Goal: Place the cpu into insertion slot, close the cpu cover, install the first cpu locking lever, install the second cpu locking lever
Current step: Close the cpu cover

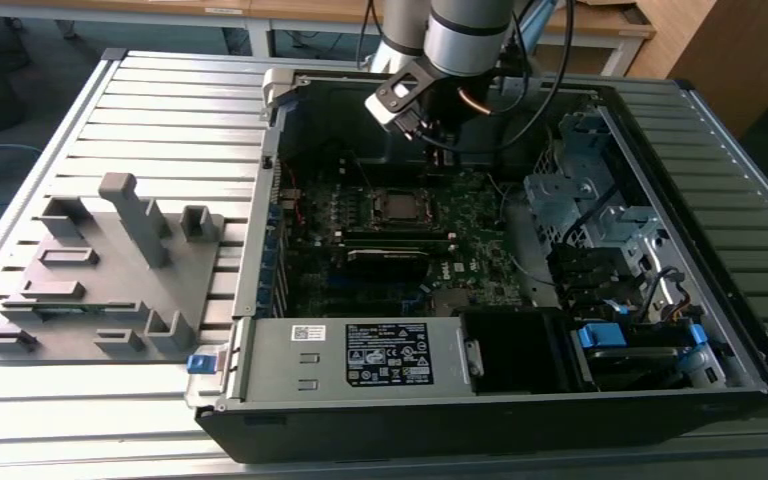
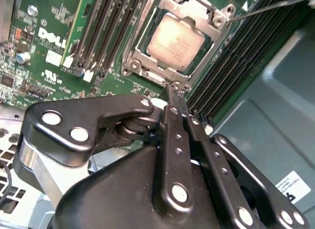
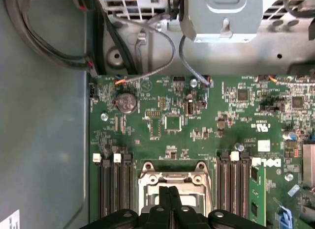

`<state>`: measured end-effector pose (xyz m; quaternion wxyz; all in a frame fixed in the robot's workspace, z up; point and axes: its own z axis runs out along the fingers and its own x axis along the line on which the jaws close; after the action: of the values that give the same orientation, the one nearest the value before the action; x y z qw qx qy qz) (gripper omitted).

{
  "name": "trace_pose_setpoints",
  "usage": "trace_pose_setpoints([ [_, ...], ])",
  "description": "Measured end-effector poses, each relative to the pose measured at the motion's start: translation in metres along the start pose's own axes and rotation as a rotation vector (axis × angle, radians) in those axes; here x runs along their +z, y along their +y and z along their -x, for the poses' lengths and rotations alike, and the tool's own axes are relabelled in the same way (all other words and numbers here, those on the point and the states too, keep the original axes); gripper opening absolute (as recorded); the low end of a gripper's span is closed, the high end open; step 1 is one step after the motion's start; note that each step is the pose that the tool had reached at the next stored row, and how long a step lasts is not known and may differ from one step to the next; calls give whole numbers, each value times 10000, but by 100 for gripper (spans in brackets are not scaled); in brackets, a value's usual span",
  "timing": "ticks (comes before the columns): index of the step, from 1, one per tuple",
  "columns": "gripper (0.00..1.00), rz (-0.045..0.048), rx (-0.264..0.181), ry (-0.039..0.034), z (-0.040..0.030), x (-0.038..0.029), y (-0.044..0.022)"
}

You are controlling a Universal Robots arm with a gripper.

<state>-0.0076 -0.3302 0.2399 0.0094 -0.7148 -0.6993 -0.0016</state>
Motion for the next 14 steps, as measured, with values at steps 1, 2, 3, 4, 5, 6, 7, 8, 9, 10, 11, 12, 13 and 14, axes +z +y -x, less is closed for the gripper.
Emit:
trace_pose_setpoints([
  [1,10,-39,0,-5,0,-1,0],
  [2,10,-44,1,-6,0,-1,-1],
  [3,10,-45,2,-5,0,-1,-1],
  [4,10,-46,2,-3,0,0,-1],
  [5,10,-46,1,-3,0,0,0],
  [6,10,-48,1,-3,0,0,0],
  [7,10,-48,1,-3,0,0,0],
  [8,10,-48,0,-3,0,1,-1],
  [9,10,-47,1,0,0,4,-6],
  [10,10,-47,1,0,0,6,-12],
  [11,10,-48,1,-2,1,7,-20],
  [12,10,-48,1,-2,1,8,-25],
  [13,10,-48,1,-4,1,7,-27],
  [14,10,-48,0,-4,1,7,-28],
])
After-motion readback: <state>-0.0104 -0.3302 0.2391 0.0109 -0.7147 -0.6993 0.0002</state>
